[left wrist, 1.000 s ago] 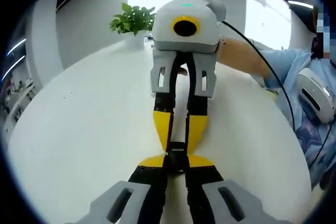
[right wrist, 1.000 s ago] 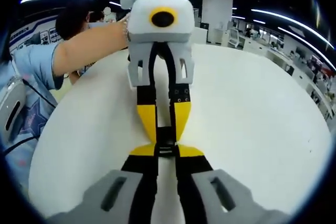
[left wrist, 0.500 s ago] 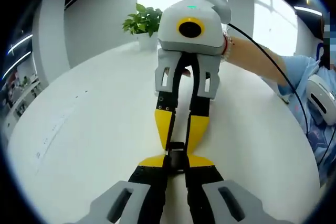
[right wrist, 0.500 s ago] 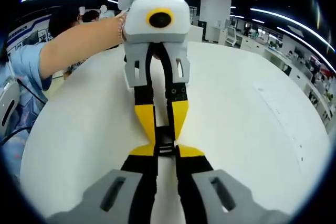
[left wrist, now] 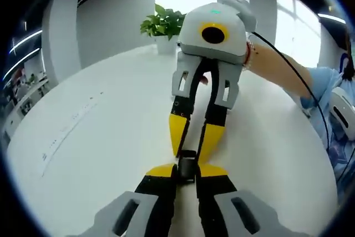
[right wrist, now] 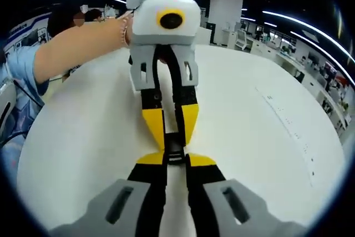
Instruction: Snap the two parts of the plastic buckle together until the buckle closes and remains connected.
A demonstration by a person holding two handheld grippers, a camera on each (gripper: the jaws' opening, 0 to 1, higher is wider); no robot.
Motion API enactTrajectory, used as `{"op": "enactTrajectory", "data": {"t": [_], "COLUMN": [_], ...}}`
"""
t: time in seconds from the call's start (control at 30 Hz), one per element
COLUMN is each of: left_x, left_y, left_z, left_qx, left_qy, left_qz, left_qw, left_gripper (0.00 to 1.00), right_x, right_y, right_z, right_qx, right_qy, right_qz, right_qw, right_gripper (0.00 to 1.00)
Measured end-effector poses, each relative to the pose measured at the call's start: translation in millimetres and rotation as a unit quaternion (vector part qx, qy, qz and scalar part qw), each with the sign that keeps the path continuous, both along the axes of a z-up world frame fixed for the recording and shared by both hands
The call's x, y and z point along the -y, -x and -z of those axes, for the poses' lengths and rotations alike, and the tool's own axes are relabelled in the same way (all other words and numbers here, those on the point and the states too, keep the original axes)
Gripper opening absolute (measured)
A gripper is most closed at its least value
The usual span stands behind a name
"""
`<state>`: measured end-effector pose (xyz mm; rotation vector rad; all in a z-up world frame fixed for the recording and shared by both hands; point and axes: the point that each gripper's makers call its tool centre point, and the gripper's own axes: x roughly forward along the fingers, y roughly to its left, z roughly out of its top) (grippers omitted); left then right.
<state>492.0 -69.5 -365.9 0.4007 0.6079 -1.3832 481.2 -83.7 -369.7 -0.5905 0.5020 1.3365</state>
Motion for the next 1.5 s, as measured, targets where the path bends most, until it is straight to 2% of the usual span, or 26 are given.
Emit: {"op": "enactTrajectory", "data": {"t": [0.07, 0.17, 0.27, 0.33, 0.43, 0.5, 0.53, 0.6, 0.63, 0.7, 0.77, 0.8, 0.83, 0.87, 0.93, 1.0, 1.03, 1.1, 1.13, 1.2, 1.27, 1.33, 1.4, 1.43, 1.47, 1.5], "left_x": [0, 0, 0, -2, -10, -18, -24, -34, -41, -47, -56, -59, -61, -64, -72, -87, -94, -105, -110, -119, -127, -135, -144, -147, -152, -157], "left_y": [-4.4, -6.4, -1.4, -0.3, 2.7, 7.4, 11.9, 21.6, 27.1, 41.2, 59.5, 69.6, 81.0, 95.1, 108.9, 120.1, 123.4, 128.0, 130.7, 135.3, 135.8, 134.0, 130.2, 128.5, 126.7, 124.4], "left_z": [-11.8, -39.5, -66.9, -83.6, -117.5, -140.0, -154.2, -172.3, -178.8, -185.7, -186.1, -187.9, -193.3, -196.1, -197.4, -193.9, -191.4, -188.0, -186.1, -180.5, -174.9, -168.3, -159.2, -155.5, -152.5, -149.6], "left_qx": [0.012, 0.047, 0.077, 0.111, 0.168, 0.191, 0.2, 0.211, 0.218, 0.223, 0.222, 0.228, 0.239, 0.238, 0.235, 0.238, 0.246, 0.258, 0.272, 0.274, 0.282, 0.294, 0.296, 0.301, 0.307, 0.312], "left_qy": [0.024, 0.061, 0.093, 0.108, 0.144, 0.171, 0.192, 0.22, 0.229, 0.243, 0.248, 0.256, 0.277, 0.299, 0.321, 0.337, 0.338, 0.348, 0.349, 0.362, 0.371, 0.369, 0.362, 0.358, 0.354, 0.354], "left_qz": [-0.016, -0.024, -0.029, -0.038, -0.071, -0.098, -0.12, -0.149, -0.163, -0.171, -0.18, -0.178, -0.172, -0.174, -0.188, -0.226, -0.242, -0.277, -0.286, -0.307, -0.332, -0.357, -0.385, -0.395, -0.406, -0.418], "left_qw": [0.9995, 0.9968, 0.9923, 0.9872, 0.9725, 0.9616, 0.9533, 0.9407, 0.9346, 0.9284, 0.9256, 0.9225, 0.9145, 0.9076, 0.8981, 0.8824, 0.8757, 0.8577, 0.85, 0.8367, 0.82, 0.8061, 0.7959, 0.7906, 0.7848, 0.7766], "left_gripper": [0.22, 0.32, 0.45, 0.48, 0.49, 0.51, 0.52, 0.52, 0.53, 0.57, 0.6, 0.61, 0.61, 0.62, 0.64, 0.67, 0.68, 0.72, 0.73, 0.76, 0.88, 0.95, 0.96, 0.97, 0.98, 0.99], "right_x": [0, -1, 0, 0, 0, 4, 5, 8, 7, 1, -4, -5, -6, -6, -5, -2, 0, 8, 19, 30, 49, 66, 83, 95, 102, 112], "right_y": [-2, -4, -11, -13, -16, -24, -25, -30, -35, -37, -34, -32, -28, -26, -16, 3, 14, 34, 39, 54, 75, 91, 105, 111, 113, 116], "right_z": [0.5, 1.8, -0.3, 0.6, 1.6, 0.3, 0.2, 0.5, -0.6, -12.1, -37.6, -50.2, -62.6, -70.7, -92.8, -119.3, -129.8, -145.9, -147.0, -156.5, -170.4, -178.8, -183.7, -185.0, -183.6, -181.3], "right_qx": [0.002, 0.006, 0.057, 0.052, 0.054, 0.064, 0.067, 0.062, 0.066, 0.062, 0.073, 0.08, 0.083, 0.085, 0.1, 0.13, 0.137, 0.143, 0.132, 0.144, 0.18, 0.197, 0.213, 0.238, 0.254, 0.277], "right_qy": [0.006, 0.017, 0.039, 0.047, 0.054, 0.059, 0.055, 0.045, 0.039, -0.008, -0.072, -0.097, -0.122, -0.138, -0.165, -0.193, -0.206, -0.228, -0.228, -0.245, -0.271, -0.292, -0.31, -0.314, -0.307, -0.298], "right_qz": [0.001, 0.004, -0.004, 0.009, 0.017, 0.047, 0.051, 0.083, 0.082, 0.093, 0.097, 0.099, 0.107, 0.109, 0.104, 0.1, 0.1, 0.115, 0.15, 0.165, 0.185, 0.208, 0.225, 0.241, 0.25, 0.268], "right_qw": [1.0, 0.9998, 0.9976, 0.9975, 0.9969, 0.9951, 0.9949, 0.9936, 0.9936, 0.9937, 0.99, 0.9871, 0.9832, 0.9808, 0.9758, 0.9673, 0.9637, 0.9561, 0.9529, 0.9447, 0.9275, 0.9125, 0.8986, 0.8872, 0.8823, 0.8731], "right_gripper": [0.12, 0.13, 0.18, 0.21, 0.23, 0.28, 0.3, 0.33, 0.37, 0.41, 0.41, 0.43, 0.48, 0.52, 0.61, 0.66, 0.66, 0.66, 0.63, 0.54, 0.44, 0.36, 0.29, 0.26, 0.23, 0.22]}}
